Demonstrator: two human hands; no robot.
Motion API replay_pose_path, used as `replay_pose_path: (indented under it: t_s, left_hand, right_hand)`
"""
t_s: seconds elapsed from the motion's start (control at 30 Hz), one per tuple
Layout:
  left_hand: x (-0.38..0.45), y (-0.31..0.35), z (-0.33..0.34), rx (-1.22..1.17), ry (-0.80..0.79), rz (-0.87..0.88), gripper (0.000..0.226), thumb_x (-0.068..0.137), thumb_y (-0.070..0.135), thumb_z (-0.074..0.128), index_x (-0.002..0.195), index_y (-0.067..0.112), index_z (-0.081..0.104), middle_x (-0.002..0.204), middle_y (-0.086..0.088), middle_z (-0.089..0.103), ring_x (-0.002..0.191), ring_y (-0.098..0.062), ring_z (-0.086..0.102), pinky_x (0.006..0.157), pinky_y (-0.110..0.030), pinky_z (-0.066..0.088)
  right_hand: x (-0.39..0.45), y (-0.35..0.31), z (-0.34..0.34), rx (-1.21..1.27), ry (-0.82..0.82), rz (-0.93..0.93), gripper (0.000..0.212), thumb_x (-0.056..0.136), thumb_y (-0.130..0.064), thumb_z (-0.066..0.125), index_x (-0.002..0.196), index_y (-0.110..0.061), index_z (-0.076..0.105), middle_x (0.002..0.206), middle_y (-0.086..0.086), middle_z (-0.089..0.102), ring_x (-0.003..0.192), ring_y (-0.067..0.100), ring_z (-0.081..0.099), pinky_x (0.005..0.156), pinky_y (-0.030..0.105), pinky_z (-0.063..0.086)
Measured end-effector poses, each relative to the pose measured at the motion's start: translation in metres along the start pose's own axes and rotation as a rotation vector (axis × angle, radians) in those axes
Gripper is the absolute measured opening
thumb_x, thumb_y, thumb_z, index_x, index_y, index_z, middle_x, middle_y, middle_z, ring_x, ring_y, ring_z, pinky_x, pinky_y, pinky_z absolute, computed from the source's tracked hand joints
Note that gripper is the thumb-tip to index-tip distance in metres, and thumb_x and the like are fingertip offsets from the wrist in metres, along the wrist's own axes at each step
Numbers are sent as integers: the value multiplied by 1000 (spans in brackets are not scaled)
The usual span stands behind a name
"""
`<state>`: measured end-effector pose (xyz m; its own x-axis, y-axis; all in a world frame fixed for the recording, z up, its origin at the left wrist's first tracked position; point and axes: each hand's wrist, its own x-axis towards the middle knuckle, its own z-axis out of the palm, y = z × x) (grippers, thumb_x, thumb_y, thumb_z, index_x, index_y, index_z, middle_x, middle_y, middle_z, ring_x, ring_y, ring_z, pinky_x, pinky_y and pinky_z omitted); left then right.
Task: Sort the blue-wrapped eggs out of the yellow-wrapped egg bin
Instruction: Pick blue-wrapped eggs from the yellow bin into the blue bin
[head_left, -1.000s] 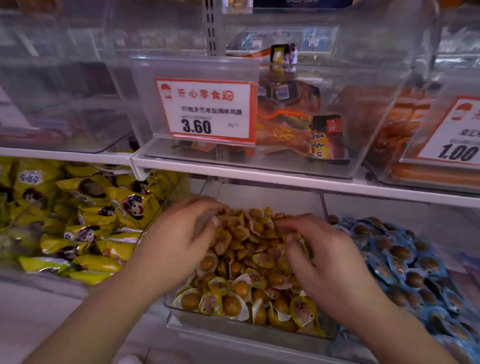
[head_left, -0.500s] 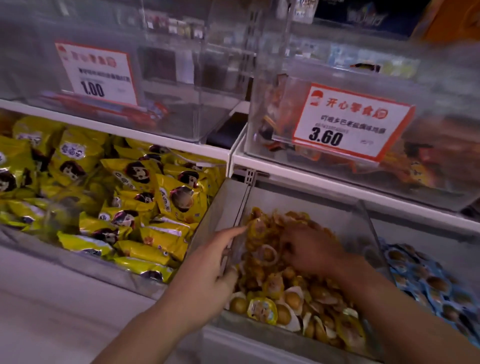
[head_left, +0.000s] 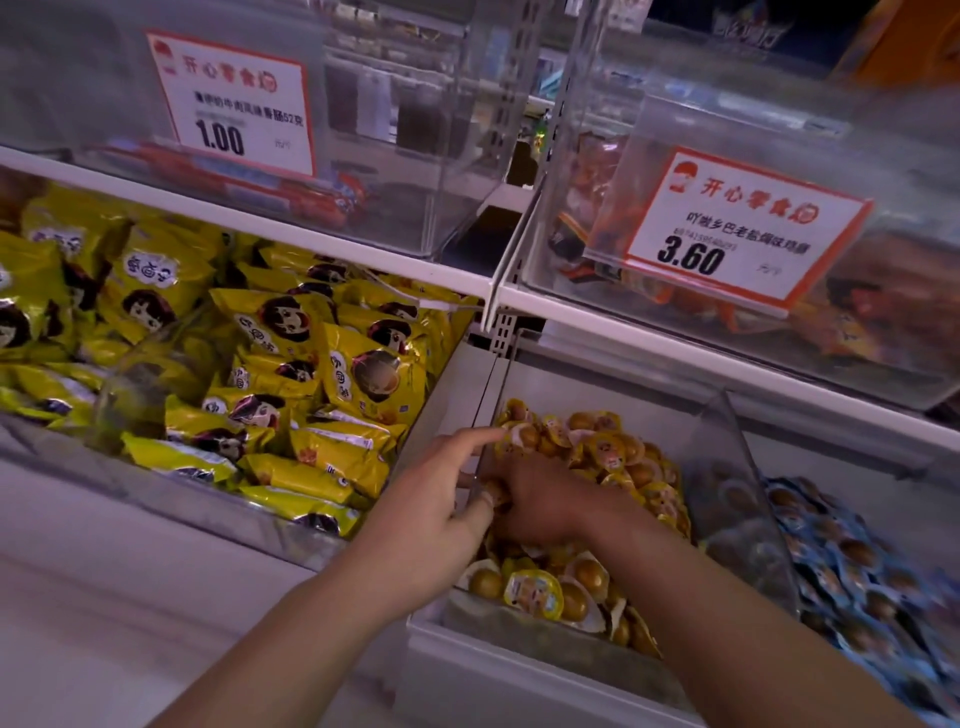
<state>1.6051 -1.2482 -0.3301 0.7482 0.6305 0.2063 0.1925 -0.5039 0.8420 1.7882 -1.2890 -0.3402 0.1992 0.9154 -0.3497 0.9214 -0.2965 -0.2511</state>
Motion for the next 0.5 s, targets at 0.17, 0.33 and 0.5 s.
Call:
replay_pose_path:
  t_s: [0.17,0.33,0.5]
  left_hand:
    - [-1,0,-2,14,-17,11,59,93,22,59,136,56,39,140,26,46,129,6,42,102,-19,37]
    - [-2,1,-3,-8,-39,6,57,95,25,57,136,59,37,139,29,43,127,7,44,105,-32,47]
    - [-2,0,-2,-18,-33,9,56,94,26,57,134,59,38,132,29,47,116,8,51,97,-32,52]
  right_hand:
    - [2,9,5,-113,41,74,27,73,-40,63,97,-28,68,99,2,68,96,25,65,75,35,55]
    - [15,19,10,-328,128,149,48,84,-28,66,130,-16,56,119,12,62,108,33,60,84,41,48]
    - [17,31,12,-189,243,137,35,79,-49,68,103,-23,69,104,2,69,97,23,65,69,30,44]
